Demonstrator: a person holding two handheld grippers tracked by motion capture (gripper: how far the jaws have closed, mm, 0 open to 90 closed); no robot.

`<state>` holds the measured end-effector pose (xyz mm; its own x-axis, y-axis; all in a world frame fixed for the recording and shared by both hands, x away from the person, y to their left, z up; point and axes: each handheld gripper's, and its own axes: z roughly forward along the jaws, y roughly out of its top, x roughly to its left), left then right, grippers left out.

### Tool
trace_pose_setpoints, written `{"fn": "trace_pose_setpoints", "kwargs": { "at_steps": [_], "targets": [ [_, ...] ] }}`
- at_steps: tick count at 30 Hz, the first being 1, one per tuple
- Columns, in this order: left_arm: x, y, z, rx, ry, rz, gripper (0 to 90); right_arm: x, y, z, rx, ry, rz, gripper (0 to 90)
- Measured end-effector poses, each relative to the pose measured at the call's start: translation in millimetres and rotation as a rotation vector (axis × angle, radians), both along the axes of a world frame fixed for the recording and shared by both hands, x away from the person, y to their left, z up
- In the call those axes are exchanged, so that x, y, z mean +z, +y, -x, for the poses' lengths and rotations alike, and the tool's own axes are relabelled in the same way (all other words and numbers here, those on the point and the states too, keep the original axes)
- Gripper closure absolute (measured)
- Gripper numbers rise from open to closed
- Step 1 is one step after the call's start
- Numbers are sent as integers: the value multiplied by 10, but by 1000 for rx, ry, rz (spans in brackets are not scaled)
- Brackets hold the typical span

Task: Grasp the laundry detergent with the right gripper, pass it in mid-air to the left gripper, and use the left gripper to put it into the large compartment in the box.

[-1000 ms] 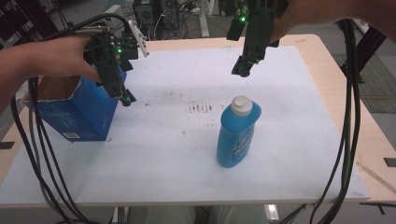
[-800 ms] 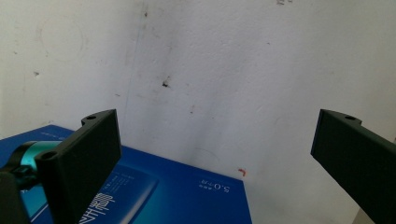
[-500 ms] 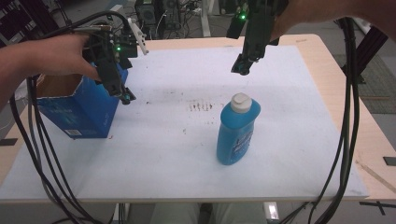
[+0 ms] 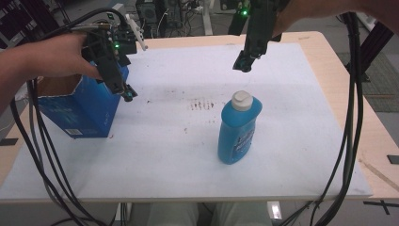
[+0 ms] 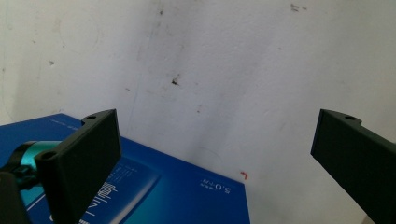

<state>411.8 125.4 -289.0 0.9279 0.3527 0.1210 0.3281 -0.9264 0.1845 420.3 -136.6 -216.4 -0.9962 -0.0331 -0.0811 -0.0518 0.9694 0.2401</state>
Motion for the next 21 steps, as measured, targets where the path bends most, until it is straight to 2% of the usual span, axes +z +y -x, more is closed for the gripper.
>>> {"fn": "trace_pose_setpoints", "kwargs": {
  "at_steps": [2, 4, 5, 9, 10, 11, 12, 13, 14, 16, 17, 21],
  "targets": [
    [-74, 13, -27, 29, -8, 28, 17, -14, 0, -22, 1, 1, 1, 30],
    [-96, 19, -41, 39, -14, 34, 17, -26, 1, -39, 0, 0, 3, 29],
    [-132, 29, -58, 64, -22, 62, 17, -30, 1, -46, 2, 3, 1, 30],
    [-152, 39, -73, 86, -38, 98, 17, -45, -6, -60, -6, 4, 4, 29],
    [-153, 44, -77, 100, -47, 120, 17, -47, -7, -63, -7, 4, 3, 30],
    [-167, 51, -82, 128, -63, 173, 17, -50, -7, -68, -6, 3, 0, 30],
    [-180, 50, -83, 139, -74, 195, 17, -50, -7, -73, -5, 5, 1, 29],
    [-180, 50, -83, 139, -74, 195, 17, -51, -9, -73, -10, 6, 3, 29],
    [-205, 37, -84, 169, -99, 239, 17, -53, -11, -76, -11, 4, 4, 29],
    [-223, 22, -81, 202, -132, 286, 17, -56, -16, -87, -15, 5, 4, 29],
    [-223, 22, -81, 202, -132, 286, 17, -56, -16, -87, -15, 5, 4, 29],
    [-305, -13, -63, 278, -213, 403, 17, -63, -29, -109, -19, 3, 2, 29]
  ]
}}
